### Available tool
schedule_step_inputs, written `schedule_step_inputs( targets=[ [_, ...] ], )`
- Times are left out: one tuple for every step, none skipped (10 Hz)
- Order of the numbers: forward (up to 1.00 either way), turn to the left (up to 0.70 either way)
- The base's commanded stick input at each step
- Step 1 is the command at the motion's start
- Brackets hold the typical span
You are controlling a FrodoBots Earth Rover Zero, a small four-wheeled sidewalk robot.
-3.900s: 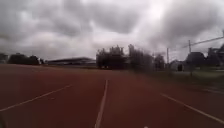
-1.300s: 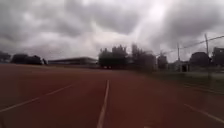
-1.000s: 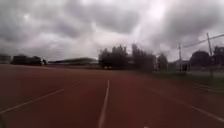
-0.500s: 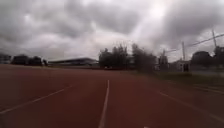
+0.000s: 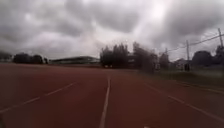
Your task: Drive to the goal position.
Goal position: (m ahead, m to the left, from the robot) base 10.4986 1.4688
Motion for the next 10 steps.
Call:
schedule_step_inputs(
  targets=[
    [0.70, 0.00],
    [0.70, 0.00],
    [0.70, 0.00],
    [0.70, 0.00],
    [0.70, 0.00],
    [0.70, 0.00],
    [0.70, 0.00],
    [0.70, 0.00],
    [0.70, 0.00],
    [0.70, 0.00]
  ],
)
